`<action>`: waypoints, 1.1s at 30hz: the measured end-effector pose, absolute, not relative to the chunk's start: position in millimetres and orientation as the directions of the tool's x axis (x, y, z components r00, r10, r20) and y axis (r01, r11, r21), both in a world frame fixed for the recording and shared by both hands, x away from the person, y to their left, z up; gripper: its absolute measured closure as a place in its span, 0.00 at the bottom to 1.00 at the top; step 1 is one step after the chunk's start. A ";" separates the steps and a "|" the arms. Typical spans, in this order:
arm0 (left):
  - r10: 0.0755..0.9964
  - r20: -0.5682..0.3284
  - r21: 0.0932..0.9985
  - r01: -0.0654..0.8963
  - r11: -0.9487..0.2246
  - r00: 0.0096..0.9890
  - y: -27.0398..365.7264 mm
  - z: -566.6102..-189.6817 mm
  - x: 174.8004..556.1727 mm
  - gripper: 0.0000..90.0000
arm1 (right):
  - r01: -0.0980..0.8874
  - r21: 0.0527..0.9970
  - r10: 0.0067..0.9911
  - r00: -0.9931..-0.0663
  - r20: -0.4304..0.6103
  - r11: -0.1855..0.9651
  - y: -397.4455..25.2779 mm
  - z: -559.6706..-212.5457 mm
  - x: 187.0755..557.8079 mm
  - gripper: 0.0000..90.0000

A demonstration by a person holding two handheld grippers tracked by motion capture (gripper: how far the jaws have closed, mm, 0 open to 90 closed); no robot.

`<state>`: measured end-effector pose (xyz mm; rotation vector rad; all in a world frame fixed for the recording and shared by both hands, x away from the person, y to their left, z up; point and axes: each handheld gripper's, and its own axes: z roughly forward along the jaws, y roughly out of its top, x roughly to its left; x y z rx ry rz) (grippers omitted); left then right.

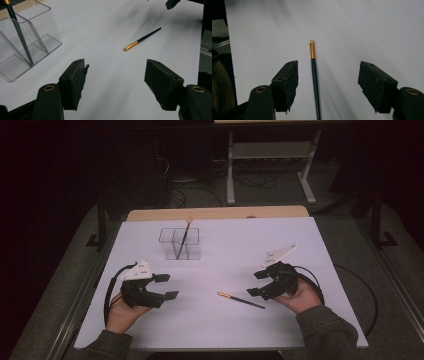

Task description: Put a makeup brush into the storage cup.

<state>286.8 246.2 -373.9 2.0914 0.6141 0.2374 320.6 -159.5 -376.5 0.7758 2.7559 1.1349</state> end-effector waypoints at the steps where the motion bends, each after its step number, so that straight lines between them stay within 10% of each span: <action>1: 0.515 -0.069 0.825 0.339 -0.452 0.854 246.7 -373.9 286.1 0.36 | 0.430 0.670 0.472 -0.871 0.133 0.605 -157.3 -375.2 321.0 0.37; 33: 0.522 -0.064 0.826 0.338 -0.450 0.851 251.9 -378.1 288.0 0.33 | 0.358 0.529 0.361 -0.927 0.101 0.770 -106.1 -395.2 344.7 0.56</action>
